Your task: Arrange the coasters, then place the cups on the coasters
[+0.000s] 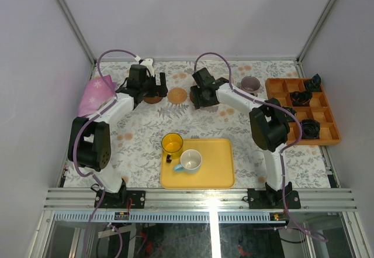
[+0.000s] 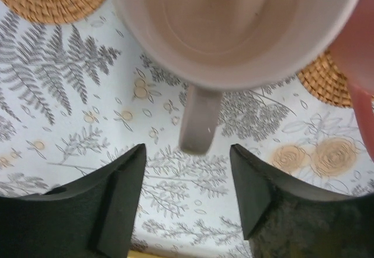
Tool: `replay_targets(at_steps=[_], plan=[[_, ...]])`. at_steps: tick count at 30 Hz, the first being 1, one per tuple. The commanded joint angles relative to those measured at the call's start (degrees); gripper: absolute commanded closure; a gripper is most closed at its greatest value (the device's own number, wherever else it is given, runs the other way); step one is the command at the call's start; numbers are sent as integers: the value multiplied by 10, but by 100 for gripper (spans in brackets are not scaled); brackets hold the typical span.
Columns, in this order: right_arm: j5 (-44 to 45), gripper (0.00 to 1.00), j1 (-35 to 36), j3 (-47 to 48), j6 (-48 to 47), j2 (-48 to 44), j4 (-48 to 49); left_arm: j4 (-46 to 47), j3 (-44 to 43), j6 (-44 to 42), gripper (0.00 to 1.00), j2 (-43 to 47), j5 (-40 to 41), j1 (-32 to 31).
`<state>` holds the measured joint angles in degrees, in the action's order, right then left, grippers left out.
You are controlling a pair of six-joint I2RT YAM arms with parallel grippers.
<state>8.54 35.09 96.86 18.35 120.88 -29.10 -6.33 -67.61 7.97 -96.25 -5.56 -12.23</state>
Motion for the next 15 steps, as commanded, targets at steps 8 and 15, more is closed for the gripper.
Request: replay_targets(at_steps=[8,15], plan=[[9,16,6,-50,-68,-145,-35,-68,57,5,0,97,-17,-3],[15,16,6,-86,-79,-191,-7,-140,147,65,0,217,-31,-44]])
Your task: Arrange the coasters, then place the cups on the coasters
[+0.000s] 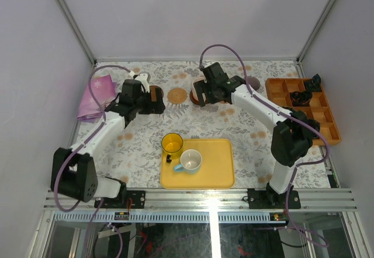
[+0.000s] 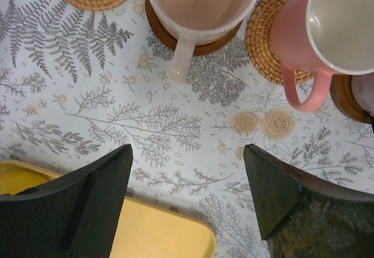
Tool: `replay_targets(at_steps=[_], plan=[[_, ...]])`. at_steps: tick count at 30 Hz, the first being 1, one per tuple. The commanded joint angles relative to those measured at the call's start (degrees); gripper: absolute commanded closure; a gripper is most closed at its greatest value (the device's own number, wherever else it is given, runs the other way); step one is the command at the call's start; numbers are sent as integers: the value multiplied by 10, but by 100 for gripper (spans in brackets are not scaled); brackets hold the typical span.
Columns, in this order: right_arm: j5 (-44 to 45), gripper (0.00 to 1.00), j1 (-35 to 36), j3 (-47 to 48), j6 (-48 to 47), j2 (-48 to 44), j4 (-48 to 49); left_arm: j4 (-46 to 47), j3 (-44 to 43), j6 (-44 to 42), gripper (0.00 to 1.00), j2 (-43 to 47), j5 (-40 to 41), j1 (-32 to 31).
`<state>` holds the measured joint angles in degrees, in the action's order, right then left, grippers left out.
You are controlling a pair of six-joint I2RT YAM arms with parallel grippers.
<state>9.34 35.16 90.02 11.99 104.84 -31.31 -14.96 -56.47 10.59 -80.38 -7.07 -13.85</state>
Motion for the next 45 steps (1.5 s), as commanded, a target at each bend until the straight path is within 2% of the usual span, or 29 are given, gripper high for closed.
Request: replay_targets(at_steps=[1,9,18,30,39,45], plan=[[13,16,5,-21,-14,-35,23,-63,42,46,0,74,-15,-38],[36,16,5,-35,14,-71,79,-149,83,89,0,170,6,-128],[93,15,4,-115,15,-167,160,-164,176,207,0,294,30,-206],[93,16,4,-156,29,-200,184,-158,222,254,0,281,115,-287],[89,16,4,-157,32,-191,187,-125,235,255,33,250,123,-309],[86,15,4,-149,26,-179,188,-122,226,237,39,216,118,-318]])
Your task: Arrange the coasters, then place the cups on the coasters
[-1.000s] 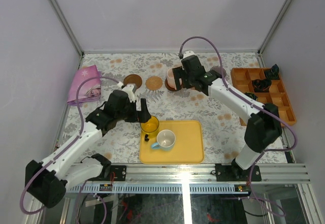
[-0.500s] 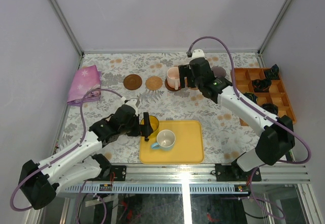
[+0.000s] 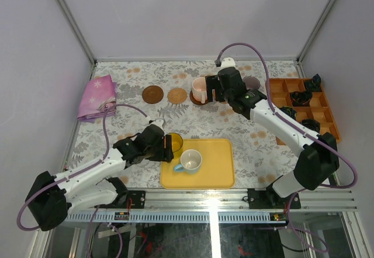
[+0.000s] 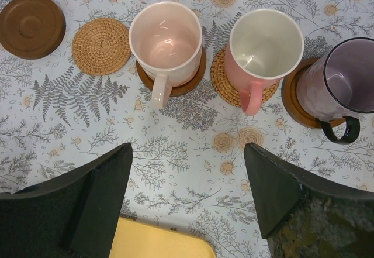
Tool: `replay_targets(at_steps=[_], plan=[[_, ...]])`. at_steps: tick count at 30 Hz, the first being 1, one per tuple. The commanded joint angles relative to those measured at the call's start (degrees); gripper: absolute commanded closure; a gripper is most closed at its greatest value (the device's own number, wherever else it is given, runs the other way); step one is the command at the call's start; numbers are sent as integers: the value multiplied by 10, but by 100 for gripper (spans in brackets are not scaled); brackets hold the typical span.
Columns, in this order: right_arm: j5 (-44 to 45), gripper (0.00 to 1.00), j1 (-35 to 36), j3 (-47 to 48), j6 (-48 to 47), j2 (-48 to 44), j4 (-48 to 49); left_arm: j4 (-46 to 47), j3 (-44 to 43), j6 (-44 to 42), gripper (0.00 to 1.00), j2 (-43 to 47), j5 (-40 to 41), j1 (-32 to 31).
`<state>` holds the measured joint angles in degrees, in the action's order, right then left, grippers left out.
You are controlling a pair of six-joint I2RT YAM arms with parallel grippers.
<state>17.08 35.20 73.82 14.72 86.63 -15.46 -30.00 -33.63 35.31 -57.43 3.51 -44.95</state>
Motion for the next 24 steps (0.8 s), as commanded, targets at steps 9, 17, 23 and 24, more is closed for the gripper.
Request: replay_targets(at_steps=[9,17,23,24], plan=[[5,15,4,6,0,7,30,24,-8,-33,64,-32,16,-9],[-2,14,4,7,-1,8,29,38,-2,-61,93,-38,24,-11],[2,14,4,4,-6,7,32,52,-14,-83,100,-31,63,-14],[2,14,4,3,-6,7,33,58,-18,-90,100,-30,70,-14]])
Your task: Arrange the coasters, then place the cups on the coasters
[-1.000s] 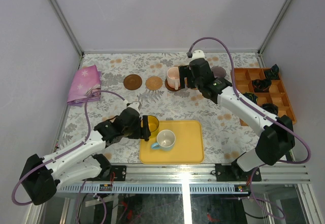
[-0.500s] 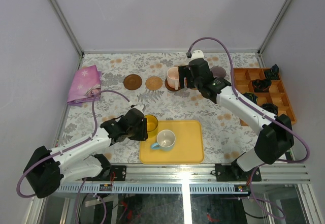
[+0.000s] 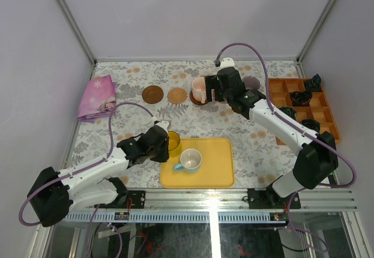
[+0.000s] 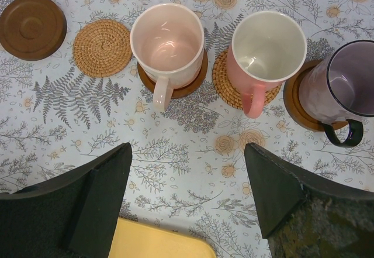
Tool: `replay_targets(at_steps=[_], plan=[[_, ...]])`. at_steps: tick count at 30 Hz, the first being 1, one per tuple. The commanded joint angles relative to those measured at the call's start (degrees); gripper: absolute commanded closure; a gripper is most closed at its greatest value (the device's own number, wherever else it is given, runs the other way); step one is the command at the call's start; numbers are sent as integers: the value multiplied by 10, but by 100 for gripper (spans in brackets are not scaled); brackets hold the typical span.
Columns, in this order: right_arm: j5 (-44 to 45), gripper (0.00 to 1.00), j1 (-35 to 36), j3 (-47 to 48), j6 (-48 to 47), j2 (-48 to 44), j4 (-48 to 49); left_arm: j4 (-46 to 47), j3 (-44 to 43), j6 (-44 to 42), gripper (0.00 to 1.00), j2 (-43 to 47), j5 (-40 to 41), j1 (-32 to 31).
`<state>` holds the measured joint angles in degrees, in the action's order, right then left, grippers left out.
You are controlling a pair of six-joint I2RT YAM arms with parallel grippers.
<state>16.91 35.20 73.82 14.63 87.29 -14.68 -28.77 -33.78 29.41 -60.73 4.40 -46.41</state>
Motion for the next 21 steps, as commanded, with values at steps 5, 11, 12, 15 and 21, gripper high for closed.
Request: replay_targets(at_steps=[5,11,12,15,21], plan=[[6,14,4,3,-14,-1,35,65,-57,-55,100,-14,91,0],[25,13,4,9,-32,-1,42,90,-124,-79,100,-45,117,0],[26,13,4,8,-35,-1,44,96,-131,-86,100,-48,124,0],[33,13,4,7,-41,0,50,117,-150,-105,100,-59,155,1],[33,13,-4,6,-47,1,62,195,-172,-133,100,-105,181,41]])
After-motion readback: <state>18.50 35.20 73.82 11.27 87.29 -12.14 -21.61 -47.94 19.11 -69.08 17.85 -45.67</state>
